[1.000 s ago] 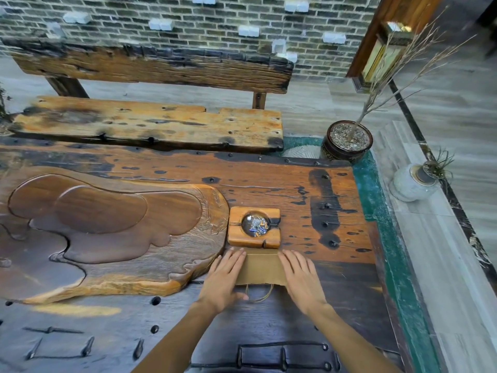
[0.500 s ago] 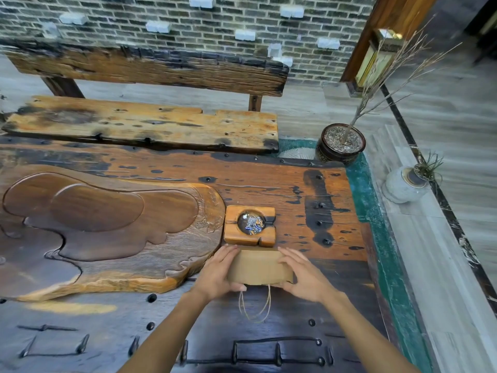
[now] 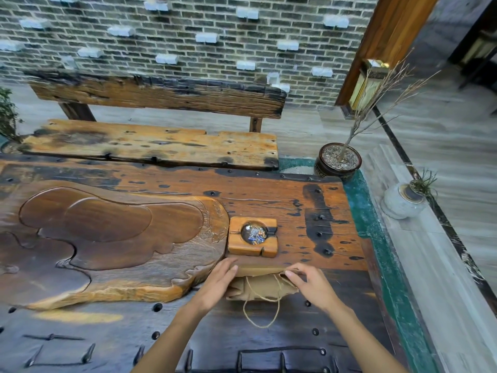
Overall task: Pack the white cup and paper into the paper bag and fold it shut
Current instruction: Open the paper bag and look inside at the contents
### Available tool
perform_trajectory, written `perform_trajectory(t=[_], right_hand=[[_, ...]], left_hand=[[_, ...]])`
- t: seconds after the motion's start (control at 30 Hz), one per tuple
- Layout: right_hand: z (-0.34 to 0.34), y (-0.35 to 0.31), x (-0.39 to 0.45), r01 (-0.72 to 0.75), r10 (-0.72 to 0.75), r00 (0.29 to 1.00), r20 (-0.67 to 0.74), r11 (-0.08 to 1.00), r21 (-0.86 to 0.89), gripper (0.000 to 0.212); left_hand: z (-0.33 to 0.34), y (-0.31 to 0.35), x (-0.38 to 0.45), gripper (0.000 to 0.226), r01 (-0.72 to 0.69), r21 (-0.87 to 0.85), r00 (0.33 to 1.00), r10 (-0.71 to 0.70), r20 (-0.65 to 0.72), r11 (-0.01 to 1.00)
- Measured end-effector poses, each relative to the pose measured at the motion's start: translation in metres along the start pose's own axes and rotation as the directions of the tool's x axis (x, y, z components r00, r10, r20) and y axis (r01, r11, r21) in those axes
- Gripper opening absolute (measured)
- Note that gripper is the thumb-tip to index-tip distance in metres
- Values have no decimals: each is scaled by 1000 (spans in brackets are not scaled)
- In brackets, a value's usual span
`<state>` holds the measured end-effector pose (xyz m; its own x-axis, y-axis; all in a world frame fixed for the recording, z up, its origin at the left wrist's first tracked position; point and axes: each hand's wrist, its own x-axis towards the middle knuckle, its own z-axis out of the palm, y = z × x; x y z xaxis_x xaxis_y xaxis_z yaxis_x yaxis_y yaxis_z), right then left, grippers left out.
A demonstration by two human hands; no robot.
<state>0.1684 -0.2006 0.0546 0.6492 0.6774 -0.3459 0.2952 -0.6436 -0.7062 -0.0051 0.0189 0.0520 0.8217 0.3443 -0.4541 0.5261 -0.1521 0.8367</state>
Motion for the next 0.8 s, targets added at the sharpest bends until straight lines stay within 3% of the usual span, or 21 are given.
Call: perform_trajectory(t=[0.13,0.27,0.4,0.53,0.63,0.8], right_hand=[[9,0,-13,-32,39,995,-86,996,82,15],[19,3,-26,-51,68,988,-141,991,124,12],[29,8,-33,-76,102,978,-182,987,143,23],[38,12,-40,-106,132,976,-174,983,152,31],[42,9,-46,-117,141,977,-160,982,147,24],[47,13,-52,-145,167,974,-151,978,148,34]], left_hand=[[-1,-6,-14,49,16,-45,999,-14,42,999],[13,-13,-32,82,18,-13,999,-17,38,1000],[33,-18,-39,93,-7,4,986,7,-166,1000],[46,-11,-45,107,26,39,964,-15,-267,999],[48,-7,-48,106,57,85,946,-27,-322,995],[41,-16,-47,89,100,110,930,-54,-362,989]])
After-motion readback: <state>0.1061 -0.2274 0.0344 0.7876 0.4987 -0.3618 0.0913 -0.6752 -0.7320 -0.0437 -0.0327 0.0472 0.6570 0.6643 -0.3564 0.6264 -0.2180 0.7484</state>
